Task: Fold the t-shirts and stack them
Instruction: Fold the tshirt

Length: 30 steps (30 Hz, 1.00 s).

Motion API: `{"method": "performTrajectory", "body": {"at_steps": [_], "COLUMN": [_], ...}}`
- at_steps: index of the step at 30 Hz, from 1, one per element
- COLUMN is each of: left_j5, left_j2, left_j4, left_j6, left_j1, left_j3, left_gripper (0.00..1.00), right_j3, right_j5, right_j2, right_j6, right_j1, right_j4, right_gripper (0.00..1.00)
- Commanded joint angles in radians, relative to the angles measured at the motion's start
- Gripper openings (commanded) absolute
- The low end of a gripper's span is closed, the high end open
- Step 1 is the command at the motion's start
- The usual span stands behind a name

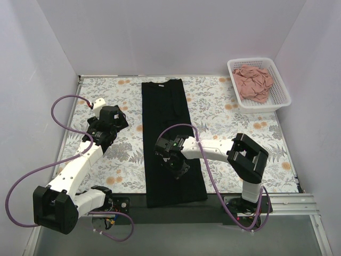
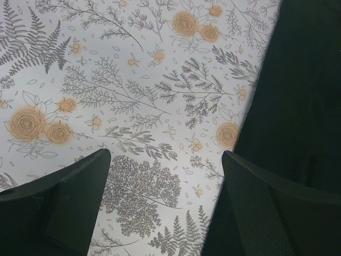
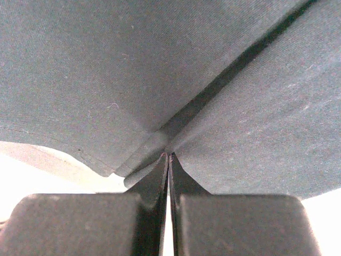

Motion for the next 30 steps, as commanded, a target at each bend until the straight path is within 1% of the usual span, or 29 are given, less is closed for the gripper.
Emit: {"method": "performTrajectory", "body": {"at_steps": [1, 2, 4, 5, 6, 9, 14, 17, 18, 19, 20, 22, 25, 26, 28, 29, 30], "left_j5": [0.006, 0.007, 0.012, 0.014, 0.015, 0.02, 0.026, 0.029, 0.03, 0.033, 0.037, 0.061, 0.122, 0.139, 0.202, 0.225, 0.256], "left_j2": [0.0, 0.003, 0.006, 0.011, 0.011, 0.014, 0.012, 0.012, 0.012, 0.011, 0.009, 0.012, 0.015, 0.017, 0.027, 0.031, 0.034], "left_j4": [0.021, 0.021, 0.022, 0.022, 0.024, 0.024, 0.022, 0.022, 0.022, 0.024, 0.025, 0.03, 0.041, 0.047, 0.059, 0.061, 0.062], "left_j6": [0.009, 0.009, 0.01, 0.01, 0.01, 0.01, 0.01, 0.01, 0.01, 0.012, 0.01, 0.012, 0.016, 0.018, 0.021, 0.021, 0.021], "left_j1": [0.001, 0.002, 0.002, 0.002, 0.002, 0.002, 0.002, 0.002, 0.002, 0.002, 0.002, 0.002, 0.002, 0.004, 0.004, 0.004, 0.004], "left_j3": [-0.006, -0.006, -0.006, -0.006, -0.006, -0.004, -0.006, -0.006, -0.006, -0.007, -0.009, -0.01, -0.01, -0.012, -0.015, -0.017, -0.017], "left_gripper": [0.85, 0.85, 0.85, 0.85, 0.85, 0.85, 0.85, 0.85, 0.85, 0.85, 0.85, 0.85, 0.85, 0.85, 0.85, 0.85, 0.85], "right_j3": [0.035, 0.035, 0.045, 0.048, 0.051, 0.046, -0.02, -0.049, -0.049, -0.047, -0.041, -0.003, 0.055, 0.066, 0.101, 0.115, 0.127], "right_j5": [-0.041, -0.044, -0.053, -0.056, -0.058, -0.07, -0.092, -0.089, -0.075, -0.015, 0.017, 0.081, 0.131, 0.135, 0.129, 0.123, 0.12], "right_j2": [-0.008, 0.001, 0.006, 0.003, -0.002, -0.028, -0.062, -0.06, -0.062, -0.071, -0.095, -0.112, -0.119, -0.12, -0.126, -0.129, -0.131], "right_j6": [-0.013, -0.017, -0.023, -0.026, -0.026, -0.026, -0.006, 0.0, 0.001, 0.016, 0.018, 0.007, -0.051, -0.087, -0.12, -0.153, -0.166], "right_j1": [0.007, 0.007, 0.007, 0.009, 0.009, 0.01, 0.012, 0.015, 0.016, 0.016, 0.01, -0.01, -0.099, -0.158, -0.22, -0.282, -0.315], "right_j4": [-0.024, -0.024, -0.024, -0.024, -0.024, -0.028, -0.022, -0.019, -0.019, -0.018, -0.016, -0.016, -0.015, -0.01, 0.024, 0.039, 0.062], "right_gripper": [0.01, 0.02, 0.11, 0.15, 0.24, 0.36, 0.37, 0.35, 0.29, 0.26, 0.25, 0.28, 0.34, 0.35, 0.38, 0.38, 0.39]}}
